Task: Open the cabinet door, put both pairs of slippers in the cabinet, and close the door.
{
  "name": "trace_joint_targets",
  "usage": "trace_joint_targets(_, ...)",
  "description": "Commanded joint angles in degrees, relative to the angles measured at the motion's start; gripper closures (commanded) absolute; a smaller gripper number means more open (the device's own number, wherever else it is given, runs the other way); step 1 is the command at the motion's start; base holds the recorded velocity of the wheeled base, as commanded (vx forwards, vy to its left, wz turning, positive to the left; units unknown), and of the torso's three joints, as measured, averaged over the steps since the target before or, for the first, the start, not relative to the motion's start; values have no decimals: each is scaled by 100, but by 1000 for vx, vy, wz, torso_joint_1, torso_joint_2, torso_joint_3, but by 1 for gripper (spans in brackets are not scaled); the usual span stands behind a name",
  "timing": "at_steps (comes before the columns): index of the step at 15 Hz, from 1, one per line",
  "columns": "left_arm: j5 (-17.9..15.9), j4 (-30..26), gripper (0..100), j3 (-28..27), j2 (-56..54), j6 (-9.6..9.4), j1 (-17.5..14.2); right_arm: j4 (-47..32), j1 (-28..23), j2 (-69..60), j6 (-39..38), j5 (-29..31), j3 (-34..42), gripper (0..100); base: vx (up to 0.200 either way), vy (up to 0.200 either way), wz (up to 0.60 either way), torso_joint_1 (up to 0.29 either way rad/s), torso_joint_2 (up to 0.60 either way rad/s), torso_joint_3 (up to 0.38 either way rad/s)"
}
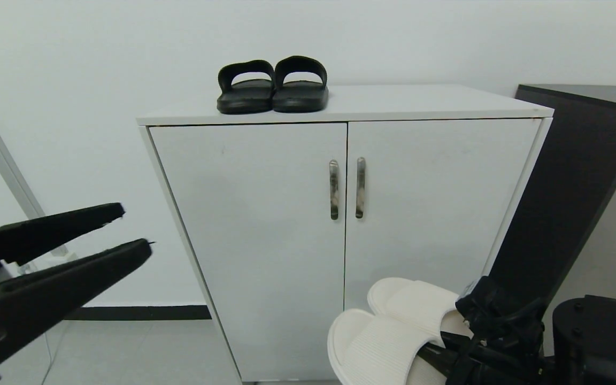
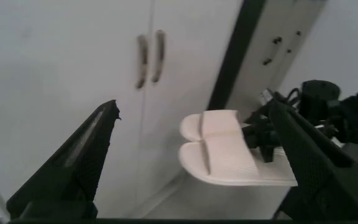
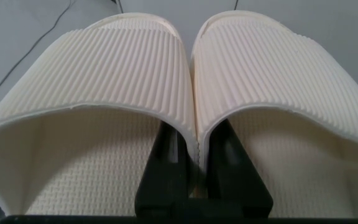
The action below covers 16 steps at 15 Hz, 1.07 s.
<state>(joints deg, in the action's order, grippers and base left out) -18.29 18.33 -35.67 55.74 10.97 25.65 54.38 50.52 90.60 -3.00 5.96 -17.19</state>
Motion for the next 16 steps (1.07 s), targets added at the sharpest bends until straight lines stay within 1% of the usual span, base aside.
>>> trace_joint_targets(1,71,408,0,-256,957,10,713,2,28,37,1,2,-4,100,0,0,0,0,0,0)
trace_joint_targets(2,150,715,0,-265,1256,37,880,2,55,45,1,2,-4,100,0,0,0,0,0,0)
trace_joint_targets(3,361,1111,0,-300,1642,37,1074,2,72,63,1,2,5,100,0,0,0,0,0,0)
trace_joint_targets(4,484,1462,0,-362,1950,63,1232,2,72,107,-8,2,5,100,0,0,0,0,0,0)
trace_joint_targets(5,493,1603,0,-423,2134,107,1381,2,72,125,-25,-7,5,100,0,0,0,0,0,0)
trace_joint_targets(6,484,1585,0,-581,2293,142,1540,11,72,168,-34,-7,5,100,0,0,0,0,0,0)
trace_joint_targets(7,466,1585,0,-669,2363,177,1566,11,72,195,-34,-7,5,100,0,0,0,0,0,0)
trace_joint_targets(8,414,1577,0,-836,2521,265,1610,11,72,221,-34,-7,5,100,0,0,0,0,0,0)
trace_joint_targets(10,176,1585,0,-1267,2855,476,1654,20,63,212,-69,-16,5,100,0,0,0,0,0,0)
trace_joint_targets(11,150,1585,0,-1302,2873,520,1689,29,63,212,-69,-16,5,100,0,0,0,0,0,0)
trace_joint_targets(12,44,1585,0,-1469,2969,687,1803,55,63,204,-69,-86,5,100,0,0,0,0,0,0)
trace_joint_targets(13,-52,1577,0,-1680,3207,722,1803,55,63,212,-60,-122,5,100,0,0,0,0,0,0)
trace_joint_targets(15,-70,1585,0,-1909,3488,731,1698,55,63,212,-60,-122,14,100,0,0,0,0,0,0)
trace_joint_targets(16,-149,1585,0,-2146,3778,740,1645,55,63,212,-60,-113,14,100,0,0,0,0,0,0)
